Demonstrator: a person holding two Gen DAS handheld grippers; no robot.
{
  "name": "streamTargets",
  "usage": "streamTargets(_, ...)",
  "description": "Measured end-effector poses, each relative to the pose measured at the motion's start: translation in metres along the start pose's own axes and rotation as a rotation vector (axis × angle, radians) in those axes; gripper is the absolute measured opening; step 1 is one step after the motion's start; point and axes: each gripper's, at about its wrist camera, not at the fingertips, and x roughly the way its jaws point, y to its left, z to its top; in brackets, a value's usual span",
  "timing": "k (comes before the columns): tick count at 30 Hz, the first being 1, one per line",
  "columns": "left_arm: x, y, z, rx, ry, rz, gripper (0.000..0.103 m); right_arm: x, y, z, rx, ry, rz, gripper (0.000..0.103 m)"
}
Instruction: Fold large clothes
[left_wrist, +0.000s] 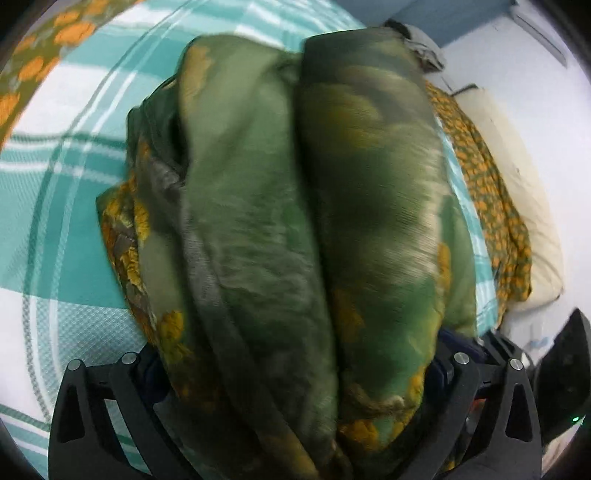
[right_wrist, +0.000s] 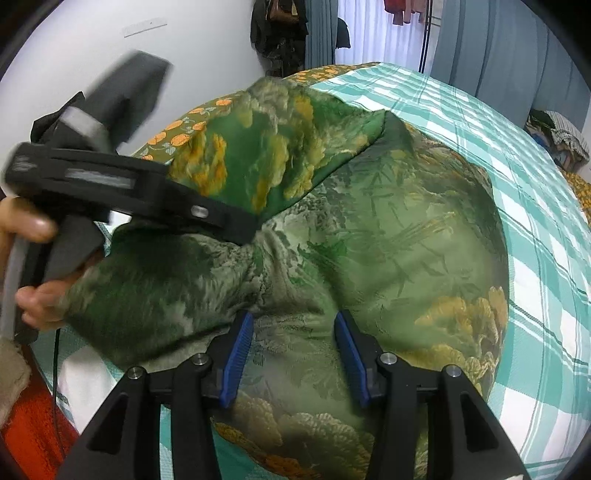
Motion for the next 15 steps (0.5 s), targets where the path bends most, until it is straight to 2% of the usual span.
streamTargets(2,0.005,0.004,0.0,-0.007,0.01,-0.011,0.103,-0.012,-0.009,0.001,0.048,-0.007,0.056,0.05)
streamTargets(3,0.007,0.007,-0.002,-0.009,0.008,-0.015,0.103,-0.018,-0.015,0.001,0.076,-0.006,0.079,0.053)
streamTargets(4,0.008,0.008,-0.003,-0.006,0.003,-0.018,0.103,-0.026,-0.023,-0.001,0.111,-0.014,0.097,0.062)
streamTargets(6,0.006,0.01,-0.006,0.0,0.001,-0.017,0.103,-0.047,-0.048,-0.007,0.182,-0.048,0.069,0.076)
streamTargets(8,0.006,0.009,-0.009,0.004,0.006,-0.013,0.103,-0.061,-0.071,-0.016,0.232,-0.079,0.036,0.078)
streamTargets(10,0.013,0.005,-0.009,0.003,0.015,-0.012,0.103,-0.065,-0.096,-0.027,0.279,-0.089,0.047,0.082)
streamTargets(13,0.021,0.0,-0.004,-0.002,0.02,-0.011,0.103,-0.048,-0.135,-0.046,0.437,-0.052,0.195,0.082)
streamTargets(15,0.024,-0.001,-0.003,-0.003,0.022,-0.011,0.103,-0.029,-0.143,-0.059,0.52,-0.002,0.276,0.082)
